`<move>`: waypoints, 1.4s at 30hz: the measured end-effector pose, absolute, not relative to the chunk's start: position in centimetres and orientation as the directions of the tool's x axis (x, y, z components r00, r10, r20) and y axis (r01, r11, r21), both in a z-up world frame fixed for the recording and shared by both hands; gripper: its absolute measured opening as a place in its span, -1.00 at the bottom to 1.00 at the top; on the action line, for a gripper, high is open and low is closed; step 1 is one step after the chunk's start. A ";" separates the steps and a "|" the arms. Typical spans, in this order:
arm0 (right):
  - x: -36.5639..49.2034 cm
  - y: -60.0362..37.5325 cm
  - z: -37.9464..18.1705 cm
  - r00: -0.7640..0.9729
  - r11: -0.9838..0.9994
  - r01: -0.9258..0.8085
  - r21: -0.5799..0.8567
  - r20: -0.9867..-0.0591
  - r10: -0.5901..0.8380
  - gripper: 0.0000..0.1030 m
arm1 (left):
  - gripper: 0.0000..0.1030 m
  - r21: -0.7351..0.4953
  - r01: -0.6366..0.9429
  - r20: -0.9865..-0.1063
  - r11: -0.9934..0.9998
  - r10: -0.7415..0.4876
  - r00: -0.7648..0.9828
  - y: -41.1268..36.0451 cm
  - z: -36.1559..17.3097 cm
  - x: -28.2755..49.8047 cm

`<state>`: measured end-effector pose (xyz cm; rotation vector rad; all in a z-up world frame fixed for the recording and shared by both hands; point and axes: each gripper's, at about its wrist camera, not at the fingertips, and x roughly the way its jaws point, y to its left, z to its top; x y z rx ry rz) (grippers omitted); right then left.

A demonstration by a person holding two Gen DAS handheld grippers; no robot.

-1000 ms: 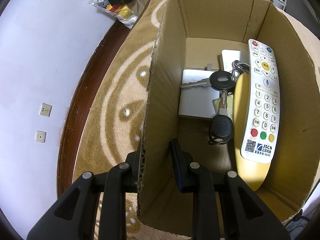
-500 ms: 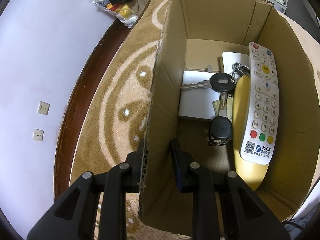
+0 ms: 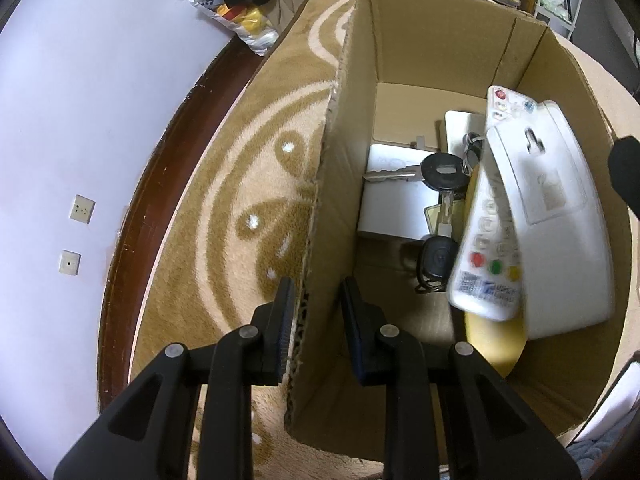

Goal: Organize rigid objects

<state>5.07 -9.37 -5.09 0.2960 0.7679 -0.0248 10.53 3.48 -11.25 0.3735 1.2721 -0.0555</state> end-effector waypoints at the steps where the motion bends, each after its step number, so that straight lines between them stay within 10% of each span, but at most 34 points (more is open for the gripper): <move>1: 4.8 -9.5 -4.9 0.724 0.957 0.132 0.258 -0.685 0.085 0.06 | -0.54 0.241 0.243 -0.939 0.940 0.162 0.304 3.5 -11.2 10.5; 30: -6.3 -13.2 1.6 0.767 0.965 0.212 0.154 -0.638 -0.067 0.78 | -0.49 0.192 0.252 -0.754 0.949 -0.022 0.656 4.3 0.3 2.2; 42: -11.2 -13.4 3.2 0.806 0.965 0.242 0.104 -0.575 -0.141 1.00 | 0.66 0.241 0.261 -0.615 0.935 -0.061 0.786 3.9 3.2 -2.8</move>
